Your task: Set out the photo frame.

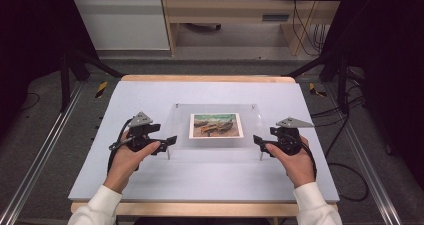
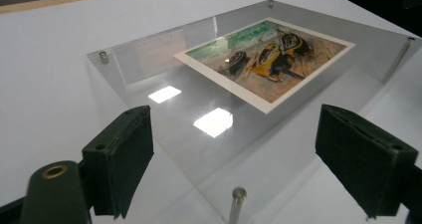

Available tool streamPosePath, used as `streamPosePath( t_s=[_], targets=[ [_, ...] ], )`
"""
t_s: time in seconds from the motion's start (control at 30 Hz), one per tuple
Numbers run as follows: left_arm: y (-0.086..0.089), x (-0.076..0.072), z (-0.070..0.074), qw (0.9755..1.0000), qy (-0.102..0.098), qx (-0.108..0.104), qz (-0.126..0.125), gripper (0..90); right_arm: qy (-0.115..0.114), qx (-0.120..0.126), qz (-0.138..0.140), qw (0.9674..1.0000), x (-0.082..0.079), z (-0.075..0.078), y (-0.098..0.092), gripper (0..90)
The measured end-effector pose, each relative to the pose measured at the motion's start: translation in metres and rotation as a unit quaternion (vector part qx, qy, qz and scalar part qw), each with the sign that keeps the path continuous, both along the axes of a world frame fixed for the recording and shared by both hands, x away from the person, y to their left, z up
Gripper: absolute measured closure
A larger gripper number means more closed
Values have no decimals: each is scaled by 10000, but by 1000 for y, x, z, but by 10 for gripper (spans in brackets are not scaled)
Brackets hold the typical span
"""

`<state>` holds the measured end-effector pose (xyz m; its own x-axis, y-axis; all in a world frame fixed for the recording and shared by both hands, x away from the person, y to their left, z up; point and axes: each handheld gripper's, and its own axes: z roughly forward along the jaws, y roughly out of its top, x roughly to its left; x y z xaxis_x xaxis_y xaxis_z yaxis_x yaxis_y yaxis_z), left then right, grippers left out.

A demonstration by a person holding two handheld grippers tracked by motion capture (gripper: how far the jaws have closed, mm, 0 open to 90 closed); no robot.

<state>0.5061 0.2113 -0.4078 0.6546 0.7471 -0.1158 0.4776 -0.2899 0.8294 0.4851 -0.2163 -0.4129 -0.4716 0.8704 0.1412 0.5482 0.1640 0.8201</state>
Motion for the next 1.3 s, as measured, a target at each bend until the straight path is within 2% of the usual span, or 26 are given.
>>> streamPosePath(
  t_s=[0.17, 0.27, 0.3, 0.33, 0.4, 0.5, 0.6, 0.63, 0.77, 0.83, 0.93, 1.1, 1.17, 1.3],
  targets=[
    [-9, 4, -8, 9997, 122, 222, 76, 168, 278, 19, 18, 9996, 13, -6, 3, 285],
    [-11, 5, -15, 9994, 195, 219, 163, 161, 416, 14, 31, 9991, 16, -11, 4, 266],
    [-10, 6, -19, 9992, 295, 190, 185, 157, 443, 50, 31, 9990, 17, -13, 4, 262],
    [-10, 6, -19, 9992, 295, 190, 185, 158, 443, 50, 31, 9990, 17, -13, 4, 262],
    [-9, 6, -24, 9987, 444, 131, 213, 158, 584, 157, 34, 9982, 18, -18, 3, 243],
    [-8, 7, -27, 9982, 532, 151, 228, 157, 690, 172, 67, 9974, 19, -21, 4, 221],
    [-8, 8, -30, 9975, 680, -35, 206, 153, 745, 183, 53, 9970, 20, -24, 5, 194],
    [-7, 8, -31, 9970, 736, -104, 233, 141, 846, 268, 17, 9961, 20, -26, 5, 188],
    [-7, 10, -33, 9963, 813, -159, 250, 135, 863, 312, -1, 9958, 20, -27, 4, 185],
    [-6, 12, -34, 9949, 945, -247, 262, 124, 947, 433, -20, 9946, 22, -29, 2, 178],
    [-5, 13, -36, 9938, 1021, -323, 281, 115, 1001, 522, -39, 9936, 22, -30, 1, 172],
    [-6, 13, -36, 9936, 1033, -334, 294, 110, 1136, 687, -56, 9911, 24, -33, -1, 165],
    [-5, 15, -37, 9922, 1137, -405, 299, 109, 1179, 717, -57, 9904, 25, -33, -1, 163],
    [-5, 16, -38, 9922, 1122, -425, 331, 108, 1193, 732, -54, 9901, 25, -33, -2, 162]
  ],
)
